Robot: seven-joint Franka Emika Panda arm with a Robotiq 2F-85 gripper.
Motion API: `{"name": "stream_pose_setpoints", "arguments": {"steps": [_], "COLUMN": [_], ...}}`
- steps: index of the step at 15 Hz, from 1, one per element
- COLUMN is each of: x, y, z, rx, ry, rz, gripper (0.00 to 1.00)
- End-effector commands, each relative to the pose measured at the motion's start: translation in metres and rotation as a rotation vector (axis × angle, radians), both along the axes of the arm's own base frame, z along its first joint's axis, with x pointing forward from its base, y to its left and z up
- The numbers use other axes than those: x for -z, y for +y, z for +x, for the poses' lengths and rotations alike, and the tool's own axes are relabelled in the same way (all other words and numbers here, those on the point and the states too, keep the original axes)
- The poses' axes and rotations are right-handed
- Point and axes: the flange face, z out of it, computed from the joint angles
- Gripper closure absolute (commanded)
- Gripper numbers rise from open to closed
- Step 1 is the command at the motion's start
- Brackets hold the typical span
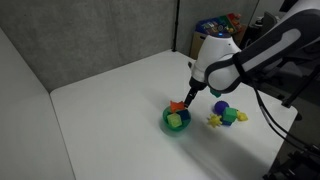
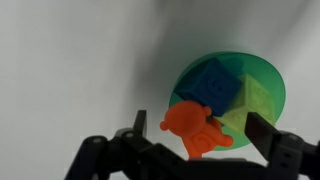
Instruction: Remove the orange toy from the green bowl and put it on the table
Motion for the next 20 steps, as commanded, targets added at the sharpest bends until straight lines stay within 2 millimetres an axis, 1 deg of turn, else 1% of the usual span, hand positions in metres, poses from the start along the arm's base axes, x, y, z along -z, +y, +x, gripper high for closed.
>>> {"name": "stream_pose_setpoints", "arguments": {"steps": [1, 7, 16, 17, 18, 19, 20], "x": [0.015, 0.04, 0.063, 0.064, 0.066, 0.065, 0.063], "y": [0.005, 0.014, 0.018, 0.018, 0.018, 0.018, 0.019], "z": [0.019, 0.033, 0.049, 0.05, 0.051, 0.051, 0.052], "rx": [-0.058, -0.109, -0.113, -0.11, -0.108, -0.106, -0.105], "ry": [-0.018, -0.023, -0.036, -0.038, -0.036, -0.035, -0.033], "rz": [0.021, 0.038, 0.066, 0.067, 0.068, 0.067, 0.069], "gripper": [0.0, 0.0, 0.0, 0.25, 0.27, 0.34, 0.44]}}
